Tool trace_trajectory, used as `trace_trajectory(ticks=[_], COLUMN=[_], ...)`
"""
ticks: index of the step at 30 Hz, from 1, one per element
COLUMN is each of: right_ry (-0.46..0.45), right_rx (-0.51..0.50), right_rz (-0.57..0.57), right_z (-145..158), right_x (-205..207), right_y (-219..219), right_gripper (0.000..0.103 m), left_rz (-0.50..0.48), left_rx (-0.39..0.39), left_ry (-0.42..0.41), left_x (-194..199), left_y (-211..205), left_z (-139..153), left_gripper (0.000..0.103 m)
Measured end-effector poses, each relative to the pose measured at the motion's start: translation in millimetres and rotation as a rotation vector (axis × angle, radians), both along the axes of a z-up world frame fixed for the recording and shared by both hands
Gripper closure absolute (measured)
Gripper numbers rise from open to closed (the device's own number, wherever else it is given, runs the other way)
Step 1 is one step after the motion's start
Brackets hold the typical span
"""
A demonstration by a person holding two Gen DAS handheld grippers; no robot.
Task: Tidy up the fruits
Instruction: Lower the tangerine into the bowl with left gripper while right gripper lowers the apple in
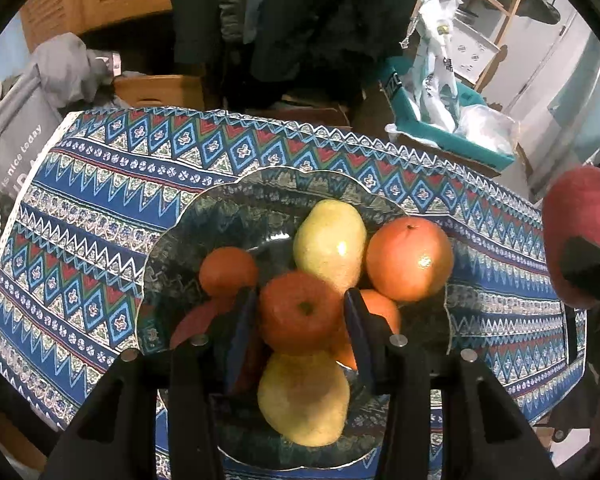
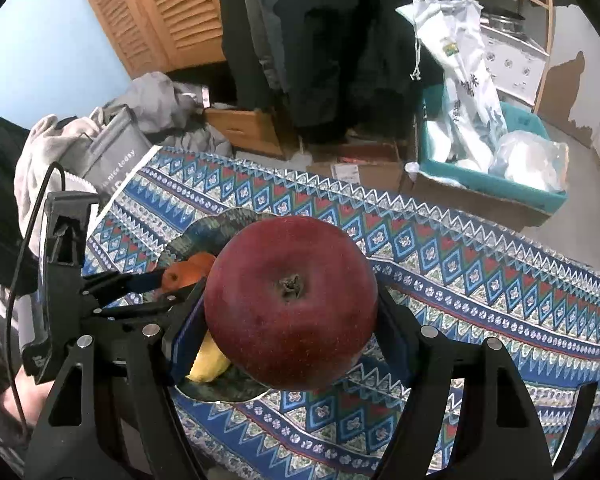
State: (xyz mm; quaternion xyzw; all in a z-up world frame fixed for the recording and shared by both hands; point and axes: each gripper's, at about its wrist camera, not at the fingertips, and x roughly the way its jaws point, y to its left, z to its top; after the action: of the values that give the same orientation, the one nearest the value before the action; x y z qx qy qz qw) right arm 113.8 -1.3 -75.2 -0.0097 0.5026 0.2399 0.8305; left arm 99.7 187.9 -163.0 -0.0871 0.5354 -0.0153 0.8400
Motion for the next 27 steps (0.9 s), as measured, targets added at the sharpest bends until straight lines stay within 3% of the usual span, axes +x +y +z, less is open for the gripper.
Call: trace_trajectory(ticks=[2, 8, 11, 18, 27], right_ry=[0.005, 0.02, 0.029, 0.063, 0.121], right_rx=[-0.001, -0.003, 0.0, -0.008, -0.049], right_rz=[0.0, 0.017, 0.042, 0.114, 0.16], right_z=[-3, -8, -11, -26, -54], right_x=[1, 5, 7, 7, 5], right_y=[2, 17, 31, 75, 110], right_gripper=[0.028, 0.028, 0.028, 0.028, 0.028], left_rz=[0.002, 0.053, 0.111, 0.227, 0.276], left_rx=[0.009, 0.014, 0.038, 0.056, 0.071], left_ry=[-0.005, -0.036, -0.061, -0.119, -0.124], left_x=[0, -11, -24, -48, -59], left_y=[0, 18, 36, 76, 94], left_z=[2, 21, 36, 61, 65], left_gripper=[0.043, 0.041, 0.033, 0.029, 0.029])
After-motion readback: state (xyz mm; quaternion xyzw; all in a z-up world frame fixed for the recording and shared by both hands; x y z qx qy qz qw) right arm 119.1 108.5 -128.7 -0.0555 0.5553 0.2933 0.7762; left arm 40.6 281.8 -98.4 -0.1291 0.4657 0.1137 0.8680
